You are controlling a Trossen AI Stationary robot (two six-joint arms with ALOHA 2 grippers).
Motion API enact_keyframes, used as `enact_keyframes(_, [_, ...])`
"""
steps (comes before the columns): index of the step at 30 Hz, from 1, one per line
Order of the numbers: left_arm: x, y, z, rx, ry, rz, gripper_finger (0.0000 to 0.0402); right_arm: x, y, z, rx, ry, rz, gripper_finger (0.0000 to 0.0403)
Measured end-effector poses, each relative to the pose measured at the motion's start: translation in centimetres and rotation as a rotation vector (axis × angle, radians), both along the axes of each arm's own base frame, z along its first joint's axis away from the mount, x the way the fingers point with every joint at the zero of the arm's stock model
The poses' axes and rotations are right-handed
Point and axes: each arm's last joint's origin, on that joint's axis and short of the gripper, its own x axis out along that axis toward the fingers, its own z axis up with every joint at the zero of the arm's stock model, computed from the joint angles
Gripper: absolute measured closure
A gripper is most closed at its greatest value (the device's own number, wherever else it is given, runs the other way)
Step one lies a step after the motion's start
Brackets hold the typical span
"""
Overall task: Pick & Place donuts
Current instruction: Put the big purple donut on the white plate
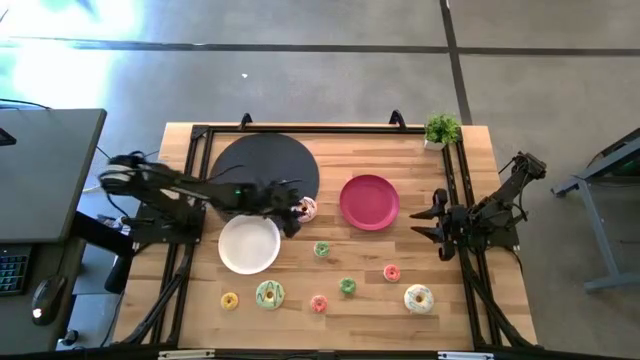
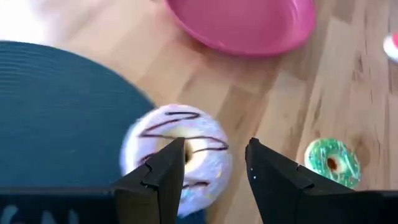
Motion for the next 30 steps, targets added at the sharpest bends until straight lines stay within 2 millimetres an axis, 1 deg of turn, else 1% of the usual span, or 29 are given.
enact_keyframes(4, [2.0,-0.1,-1.6,-0.043,0.068,-0.055,0.0238,0.0,0.0,0.0,0.000,0.000,-0.002,0.0263])
enact_keyframes(7, [3.1,-0.2,-2.1,-0.043,0.080,-0.057,0.0238,0.0,-0.1,0.0,-0.001,0.002,-0.021,0.0263])
enact_keyframes(9, [3.4,-0.1,-2.3,-0.029,0.098,-0.043,0.0238,0.0,-0.1,0.0,0.001,0.003,-0.036,0.0263])
enact_keyframes(14, [3.5,0.3,-2.2,0.053,0.119,0.042,0.0238,0.0,-0.1,0.0,0.000,0.005,-0.047,0.0263])
enact_keyframes(20, [3.5,0.3,-2.1,0.066,0.132,0.041,0.0238,0.0,-0.1,0.0,0.001,0.005,-0.050,0.0263])
enact_keyframes(23, [3.8,0.3,-1.5,0.088,0.156,0.039,0.0238,0.0,-0.1,0.0,0.001,0.005,-0.051,0.0263])
enact_keyframes(27, [4.5,0.4,-0.1,0.147,0.200,0.030,0.0238,0.0,-0.1,0.0,0.001,0.005,-0.051,0.0263])
enact_keyframes(30, [4.4,0.9,0.2,0.159,0.237,0.025,0.0238,0.0,-0.1,0.0,0.001,0.005,-0.050,0.0263])
